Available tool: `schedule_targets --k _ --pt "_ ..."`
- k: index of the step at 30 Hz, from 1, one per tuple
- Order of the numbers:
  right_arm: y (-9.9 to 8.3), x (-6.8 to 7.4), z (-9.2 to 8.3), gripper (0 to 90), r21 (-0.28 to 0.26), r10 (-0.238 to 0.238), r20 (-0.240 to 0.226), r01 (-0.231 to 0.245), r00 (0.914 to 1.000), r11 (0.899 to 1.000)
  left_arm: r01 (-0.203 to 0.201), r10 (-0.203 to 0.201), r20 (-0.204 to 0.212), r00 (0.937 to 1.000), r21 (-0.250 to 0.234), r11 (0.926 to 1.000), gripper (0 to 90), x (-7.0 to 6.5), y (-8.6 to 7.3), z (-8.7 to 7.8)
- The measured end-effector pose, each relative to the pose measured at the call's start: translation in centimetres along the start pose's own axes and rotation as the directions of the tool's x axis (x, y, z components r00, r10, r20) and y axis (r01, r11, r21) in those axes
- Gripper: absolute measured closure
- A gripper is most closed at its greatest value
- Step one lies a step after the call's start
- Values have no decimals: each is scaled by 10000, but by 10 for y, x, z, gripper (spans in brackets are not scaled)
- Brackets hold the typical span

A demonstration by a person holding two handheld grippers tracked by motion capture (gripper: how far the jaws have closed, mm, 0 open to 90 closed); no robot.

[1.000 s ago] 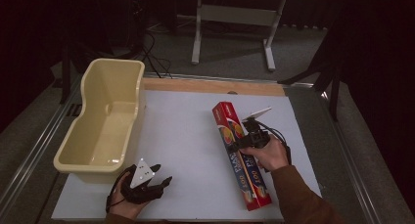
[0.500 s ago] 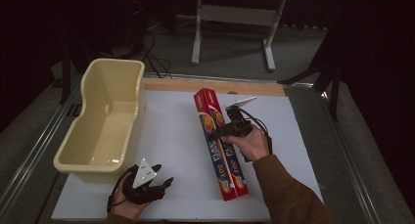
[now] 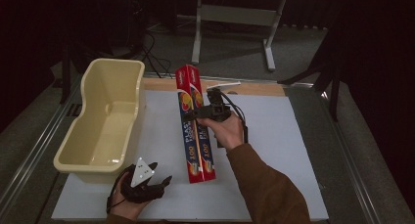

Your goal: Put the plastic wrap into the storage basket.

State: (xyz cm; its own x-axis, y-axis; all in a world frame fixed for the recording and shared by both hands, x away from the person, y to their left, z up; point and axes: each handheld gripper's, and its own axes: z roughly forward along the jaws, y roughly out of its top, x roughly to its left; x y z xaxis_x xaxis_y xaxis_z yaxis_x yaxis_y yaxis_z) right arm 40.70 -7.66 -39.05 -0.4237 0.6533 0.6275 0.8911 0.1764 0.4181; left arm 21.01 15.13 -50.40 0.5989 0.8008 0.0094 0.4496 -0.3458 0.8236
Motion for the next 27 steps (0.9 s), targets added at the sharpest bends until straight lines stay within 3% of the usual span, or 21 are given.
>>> schedule_targets --k 3,13,15,18,25,27 --pt "11 11 5 398 -219 161 -368 -169 9992 9996 30 -30 -7 10000 -57 10000 340 1 0 -2" --pt "40 20 10 398 -266 733 -1231 -771 9897 9967 38 -38 12 10000 -166 9999 297 -1 -1 -4" --pt "47 20 16 398 -234 1218 -1592 -1271 9797 9916 -38 40 154 9999 -140 9999 281 -2 -3 -7" --pt "53 24 21 398 -248 1396 -1951 -1472 9708 9888 -15 20 228 9997 -206 9998 274 0 -4 -9" --pt "60 33 31 398 -233 1428 -2200 -1516 9650 9882 17 -11 327 9995 -184 9998 261 1 -4 -9" --pt "65 42 41 397 -359 1494 -2226 -1612 9634 9863 6 1 361 9993 -180 9998 250 0 -4 -9"
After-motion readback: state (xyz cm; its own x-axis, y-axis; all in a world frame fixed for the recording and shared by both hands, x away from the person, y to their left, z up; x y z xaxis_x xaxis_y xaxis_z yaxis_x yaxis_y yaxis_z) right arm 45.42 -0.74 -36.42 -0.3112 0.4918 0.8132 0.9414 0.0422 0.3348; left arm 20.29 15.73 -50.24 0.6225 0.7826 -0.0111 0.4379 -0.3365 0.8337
